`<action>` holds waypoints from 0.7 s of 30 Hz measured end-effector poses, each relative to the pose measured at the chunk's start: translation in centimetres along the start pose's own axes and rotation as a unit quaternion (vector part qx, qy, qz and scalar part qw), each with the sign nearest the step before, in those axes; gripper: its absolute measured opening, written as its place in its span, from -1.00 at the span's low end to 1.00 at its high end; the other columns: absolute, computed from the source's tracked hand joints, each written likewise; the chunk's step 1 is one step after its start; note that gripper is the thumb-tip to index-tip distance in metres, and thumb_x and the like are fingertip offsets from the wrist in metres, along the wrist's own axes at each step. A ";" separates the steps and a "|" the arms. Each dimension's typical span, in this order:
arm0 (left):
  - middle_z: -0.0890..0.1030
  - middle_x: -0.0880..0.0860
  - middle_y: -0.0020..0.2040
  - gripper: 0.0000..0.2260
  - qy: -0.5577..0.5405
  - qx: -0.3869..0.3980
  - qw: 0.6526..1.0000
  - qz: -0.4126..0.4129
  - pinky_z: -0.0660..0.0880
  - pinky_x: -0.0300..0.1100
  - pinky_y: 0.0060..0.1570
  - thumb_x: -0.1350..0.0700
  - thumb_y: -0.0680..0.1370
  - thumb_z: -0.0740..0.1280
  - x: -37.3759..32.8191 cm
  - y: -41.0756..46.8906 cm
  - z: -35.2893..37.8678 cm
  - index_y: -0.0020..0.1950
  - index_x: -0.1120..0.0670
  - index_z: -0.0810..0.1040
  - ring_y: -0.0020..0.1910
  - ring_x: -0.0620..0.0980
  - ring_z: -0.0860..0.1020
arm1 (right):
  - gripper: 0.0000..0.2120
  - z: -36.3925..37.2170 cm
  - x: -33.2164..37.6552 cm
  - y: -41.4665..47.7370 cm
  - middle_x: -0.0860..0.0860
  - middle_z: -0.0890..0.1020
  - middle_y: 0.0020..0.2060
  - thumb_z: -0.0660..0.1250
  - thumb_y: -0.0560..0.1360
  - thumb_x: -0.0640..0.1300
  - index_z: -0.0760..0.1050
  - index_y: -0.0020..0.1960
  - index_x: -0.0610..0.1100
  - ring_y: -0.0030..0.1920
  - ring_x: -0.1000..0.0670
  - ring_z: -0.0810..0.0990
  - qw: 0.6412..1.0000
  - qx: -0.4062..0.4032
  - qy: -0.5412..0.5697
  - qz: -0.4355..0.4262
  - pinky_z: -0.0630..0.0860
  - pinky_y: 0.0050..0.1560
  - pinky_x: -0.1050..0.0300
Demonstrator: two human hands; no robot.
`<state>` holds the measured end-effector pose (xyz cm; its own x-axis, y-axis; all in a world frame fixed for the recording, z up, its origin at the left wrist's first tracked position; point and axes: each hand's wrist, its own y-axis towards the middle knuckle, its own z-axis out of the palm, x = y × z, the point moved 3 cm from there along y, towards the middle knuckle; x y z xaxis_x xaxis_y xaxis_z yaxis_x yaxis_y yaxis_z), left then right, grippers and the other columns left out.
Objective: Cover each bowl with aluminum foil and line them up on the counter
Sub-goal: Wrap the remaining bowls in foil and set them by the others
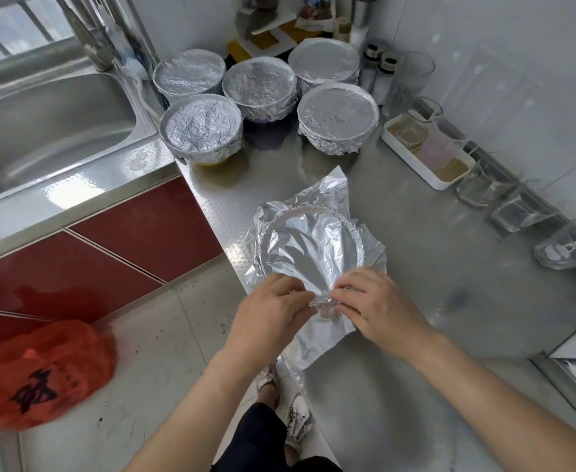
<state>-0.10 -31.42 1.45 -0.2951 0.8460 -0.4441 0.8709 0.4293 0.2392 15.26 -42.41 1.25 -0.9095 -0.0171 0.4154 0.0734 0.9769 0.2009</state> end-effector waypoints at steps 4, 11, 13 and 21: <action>0.59 -0.09 -0.16 -0.74 0.029 -0.002 0.999 0.042 0.49 -0.22 -0.24 -0.07 0.54 0.25 0.3 0.3 0.2 -0.06 0.00 0.70 -0.15 -0.05 0.51 | -0.85 0.7 0.2 0.4 -0.04 0.58 -0.17 0.48 0.38 -0.33 0.61 -0.09 -0.18 -0.14 -0.09 0.52 0.999 -0.024 -0.021 -0.025 0.52 -0.17 0.00; 0.56 -0.05 -0.27 -0.75 0.068 -0.021 0.991 0.109 0.49 -0.13 -0.30 0.05 0.58 0.28 0.0 1.2 1.5 -0.19 0.07 0.69 -0.25 -0.02 0.51 | -0.80 0.3 -0.2 0.9 -0.07 0.46 -0.34 0.40 0.32 -0.49 0.55 -0.24 -0.21 -0.28 -0.09 0.42 0.991 -0.046 -0.082 -0.097 0.43 -0.29 0.08; 0.54 -0.04 -0.27 -0.74 0.080 -0.009 0.992 0.095 0.49 -0.13 -0.31 0.04 0.58 0.27 -0.2 1.4 2.0 -0.20 0.07 0.67 -0.24 -0.02 0.50 | -0.79 0.0 -0.7 1.1 -0.06 0.46 -0.33 0.39 0.31 -0.49 0.55 -0.24 -0.20 -0.27 -0.08 0.43 0.990 -0.030 -0.090 -0.105 0.45 -0.27 0.08; 0.56 0.10 0.30 -0.52 0.142 0.043 0.989 -0.023 0.39 0.01 0.34 -0.16 0.62 0.08 -0.4 1.7 1.6 0.33 0.12 0.54 0.31 0.12 0.49 | -0.56 -1.3 -1.6 1.4 -0.14 0.41 0.40 0.14 0.52 -0.05 0.46 0.33 -0.20 0.44 -0.15 0.32 0.990 0.047 -0.023 0.128 0.28 0.43 -0.12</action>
<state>2.13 -31.48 0.68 -0.4226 0.8862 -0.1901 0.8806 0.4511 0.1452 17.36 -41.33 2.01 -0.8840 0.2410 0.4007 0.2675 0.9635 0.0107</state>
